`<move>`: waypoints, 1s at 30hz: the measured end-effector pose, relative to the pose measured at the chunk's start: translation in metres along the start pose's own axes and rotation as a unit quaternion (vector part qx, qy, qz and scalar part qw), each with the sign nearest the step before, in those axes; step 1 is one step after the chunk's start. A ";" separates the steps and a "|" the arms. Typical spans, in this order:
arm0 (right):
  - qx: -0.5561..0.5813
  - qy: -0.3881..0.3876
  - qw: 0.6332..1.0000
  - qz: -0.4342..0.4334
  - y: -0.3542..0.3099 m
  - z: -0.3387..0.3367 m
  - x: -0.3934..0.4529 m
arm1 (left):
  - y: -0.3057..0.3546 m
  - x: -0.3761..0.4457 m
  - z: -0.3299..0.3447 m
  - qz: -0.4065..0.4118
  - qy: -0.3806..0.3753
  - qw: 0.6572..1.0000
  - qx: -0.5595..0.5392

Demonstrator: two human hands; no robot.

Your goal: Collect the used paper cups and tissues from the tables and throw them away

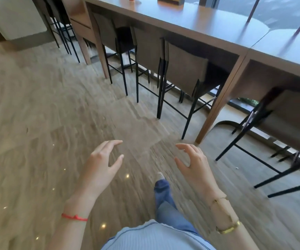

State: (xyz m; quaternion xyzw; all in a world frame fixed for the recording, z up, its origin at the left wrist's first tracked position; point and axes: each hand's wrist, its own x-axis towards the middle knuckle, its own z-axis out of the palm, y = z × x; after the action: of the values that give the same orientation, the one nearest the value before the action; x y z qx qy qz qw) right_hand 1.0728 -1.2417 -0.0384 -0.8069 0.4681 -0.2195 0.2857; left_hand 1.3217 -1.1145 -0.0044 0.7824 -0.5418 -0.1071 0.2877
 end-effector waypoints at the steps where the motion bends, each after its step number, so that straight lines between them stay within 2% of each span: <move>1: 0.000 -0.001 1.000 -0.001 0.005 0.003 0.024 | -0.004 0.022 0.005 -0.003 0.001 1.000 -0.002; 14: -0.028 -0.034 0.997 -0.059 0.021 -0.001 0.387 | -0.037 0.333 0.024 -0.056 0.052 0.997 -0.011; 22: -0.031 -0.083 0.992 -0.085 0.014 0.033 0.553 | -0.087 0.474 0.025 -0.104 0.088 0.991 -0.005; 30: -0.031 -0.048 0.994 -0.097 -0.004 0.081 0.740 | -0.156 0.661 0.022 -0.090 0.099 0.991 -0.006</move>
State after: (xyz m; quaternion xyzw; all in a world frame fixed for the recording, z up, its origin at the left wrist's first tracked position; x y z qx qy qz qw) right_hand 1.4699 -1.8713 -0.0321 -0.8667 0.3797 -0.1923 0.2600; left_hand 1.6916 -1.6840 -0.0155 0.8330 -0.4377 -0.0576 0.3334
